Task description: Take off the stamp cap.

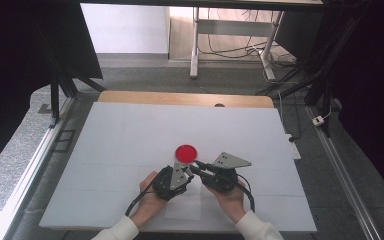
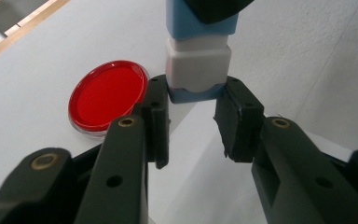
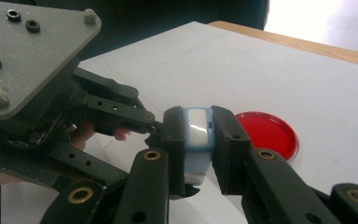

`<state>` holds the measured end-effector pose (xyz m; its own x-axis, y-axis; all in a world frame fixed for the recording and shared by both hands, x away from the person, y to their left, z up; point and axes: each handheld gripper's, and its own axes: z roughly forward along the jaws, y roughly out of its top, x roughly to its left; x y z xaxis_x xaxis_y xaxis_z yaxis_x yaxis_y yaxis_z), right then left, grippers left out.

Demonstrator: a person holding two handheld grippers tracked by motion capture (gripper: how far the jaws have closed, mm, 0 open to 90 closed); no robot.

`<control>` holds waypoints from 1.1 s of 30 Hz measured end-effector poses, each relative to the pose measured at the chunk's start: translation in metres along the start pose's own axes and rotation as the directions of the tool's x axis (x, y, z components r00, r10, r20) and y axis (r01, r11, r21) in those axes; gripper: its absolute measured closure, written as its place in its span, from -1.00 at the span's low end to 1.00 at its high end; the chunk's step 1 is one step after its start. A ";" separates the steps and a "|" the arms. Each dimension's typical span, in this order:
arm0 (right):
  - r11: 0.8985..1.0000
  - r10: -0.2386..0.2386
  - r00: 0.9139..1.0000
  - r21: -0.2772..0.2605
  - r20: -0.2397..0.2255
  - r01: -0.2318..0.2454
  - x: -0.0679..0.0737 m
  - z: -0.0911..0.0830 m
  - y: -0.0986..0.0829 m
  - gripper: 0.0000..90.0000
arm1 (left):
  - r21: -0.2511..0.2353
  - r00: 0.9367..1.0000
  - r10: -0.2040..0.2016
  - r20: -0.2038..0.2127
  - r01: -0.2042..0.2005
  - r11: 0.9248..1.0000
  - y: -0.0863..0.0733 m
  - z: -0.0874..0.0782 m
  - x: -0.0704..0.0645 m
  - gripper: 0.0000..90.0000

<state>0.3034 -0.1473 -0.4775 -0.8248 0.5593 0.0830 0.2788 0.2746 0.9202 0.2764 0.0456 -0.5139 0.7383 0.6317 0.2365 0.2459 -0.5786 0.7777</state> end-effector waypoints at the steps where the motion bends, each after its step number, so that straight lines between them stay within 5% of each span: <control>1: 1.000 0.002 1.000 0.002 0.000 -0.002 0.000 0.000 0.000 0.68 | 0.001 1.000 0.003 -0.001 -0.003 1.000 0.000 0.000 0.000 0.46; 6: 1.000 0.008 1.000 0.001 0.000 -0.008 0.000 0.000 0.000 0.68 | -0.003 1.000 0.010 -0.013 -0.010 1.000 0.000 0.000 -0.001 0.46; 10: 1.000 0.013 1.000 -0.009 0.005 -0.012 0.000 -0.001 -0.001 0.68 | -0.020 0.999 -0.031 0.009 0.031 0.999 -0.001 -0.001 0.001 0.46; 28: 1.000 0.007 1.000 -0.012 0.016 -0.007 0.002 -0.001 -0.001 0.68 | -0.024 0.997 -0.067 0.041 0.068 0.997 -0.003 0.001 0.003 0.47; 33: 1.000 -0.007 1.000 -0.001 0.018 0.007 0.003 0.000 -0.001 0.68 | -0.010 0.999 -0.031 0.017 0.031 0.999 -0.003 0.001 0.001 0.47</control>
<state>0.3010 -0.1460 -0.4782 -0.8176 0.5716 0.0693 0.2725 0.2781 0.9211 0.2771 0.0472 -0.5161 0.7409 0.6404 0.2024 0.2627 -0.5537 0.7902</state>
